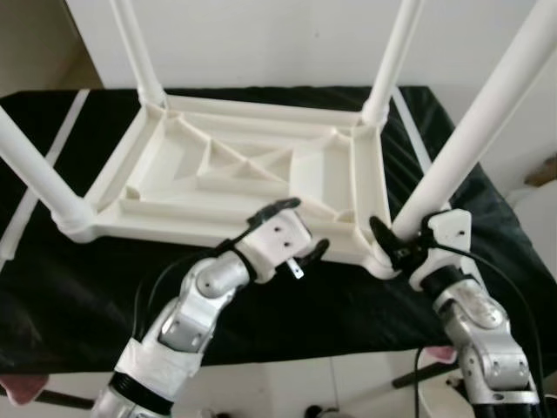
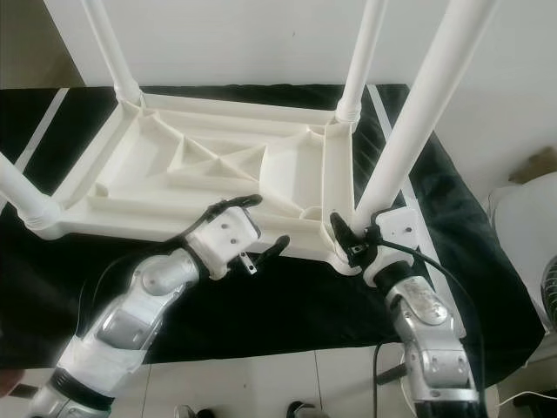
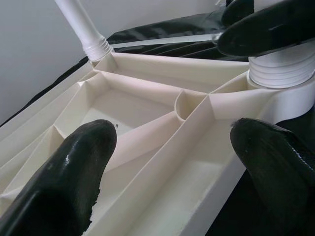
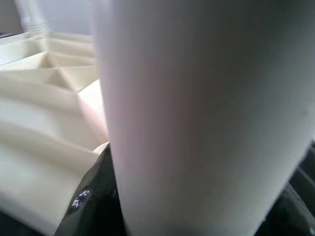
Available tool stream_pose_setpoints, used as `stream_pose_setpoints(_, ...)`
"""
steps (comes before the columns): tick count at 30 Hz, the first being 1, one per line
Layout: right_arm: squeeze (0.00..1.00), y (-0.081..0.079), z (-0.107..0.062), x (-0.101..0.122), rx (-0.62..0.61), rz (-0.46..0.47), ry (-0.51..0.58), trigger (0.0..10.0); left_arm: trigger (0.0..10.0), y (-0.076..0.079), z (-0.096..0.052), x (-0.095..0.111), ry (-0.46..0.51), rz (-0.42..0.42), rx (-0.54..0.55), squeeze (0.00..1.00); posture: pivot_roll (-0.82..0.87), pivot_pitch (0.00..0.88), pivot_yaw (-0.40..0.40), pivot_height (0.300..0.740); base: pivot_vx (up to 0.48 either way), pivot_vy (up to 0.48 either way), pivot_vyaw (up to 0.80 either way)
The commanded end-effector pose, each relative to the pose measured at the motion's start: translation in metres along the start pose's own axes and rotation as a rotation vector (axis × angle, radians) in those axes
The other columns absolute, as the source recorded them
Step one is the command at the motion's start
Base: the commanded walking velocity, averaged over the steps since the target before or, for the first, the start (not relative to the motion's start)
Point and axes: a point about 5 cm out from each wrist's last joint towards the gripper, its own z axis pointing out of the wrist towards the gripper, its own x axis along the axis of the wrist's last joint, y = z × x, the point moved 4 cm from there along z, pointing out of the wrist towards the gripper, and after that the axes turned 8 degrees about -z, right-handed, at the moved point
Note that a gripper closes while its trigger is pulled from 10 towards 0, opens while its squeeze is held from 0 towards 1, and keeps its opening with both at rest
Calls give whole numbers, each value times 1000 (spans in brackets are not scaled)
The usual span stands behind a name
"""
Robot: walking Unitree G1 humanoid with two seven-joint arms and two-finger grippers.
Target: Building children table
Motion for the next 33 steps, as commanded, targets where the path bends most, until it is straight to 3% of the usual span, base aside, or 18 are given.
stream_pose_setpoints(1, 0, -5, -2, -9, -49, 29, -49, 10000, 10000, 6, -1, -1, -8, -3, -12, 0, -144, 170, -15, 740, 0, 0, 0)
stream_pose_setpoints(6, 0, -6, -1, -10, -90, 23, -54, 10000, 10000, 7, -1, -2, -9, -7, -13, 0, -145, 171, -18, 740, 0, 0, 0)
stream_pose_setpoints(13, 0, -10, -2, -26, -410, 91, -164, 10000, 10000, 6, -2, -2, -13, -16, 2, 0, -126, 186, -20, 740, 0, 0, 0)
stream_pose_setpoints(29, 0, -14, -2, -22, -462, 111, -159, 10000, 10000, 3, -2, -4, -17, -16, 8, 0, -138, 195, -16, 740, 0, 0, 0)
stream_pose_setpoints(30, 251, -14, -1, -21, -462, 115, -154, 10000, 10000, 2, -2, -3, -17, -15, 8, 0, -136, 195, -17, 740, 0, 0, 0)
stream_pose_setpoints(31, 1000, -15, -1, -20, -460, 117, -149, 10000, 10000, 2, -2, -4, -18, -13, 9, 0, -134, 194, -17, 740, 0, 0, 0)
stream_pose_setpoints(33, 1000, -15, 0, -19, -465, 117, -148, 10000, 10000, 2, -3, -4, -20, -11, 9, 0, -134, 194, -17, 740, 0, 0, 0)
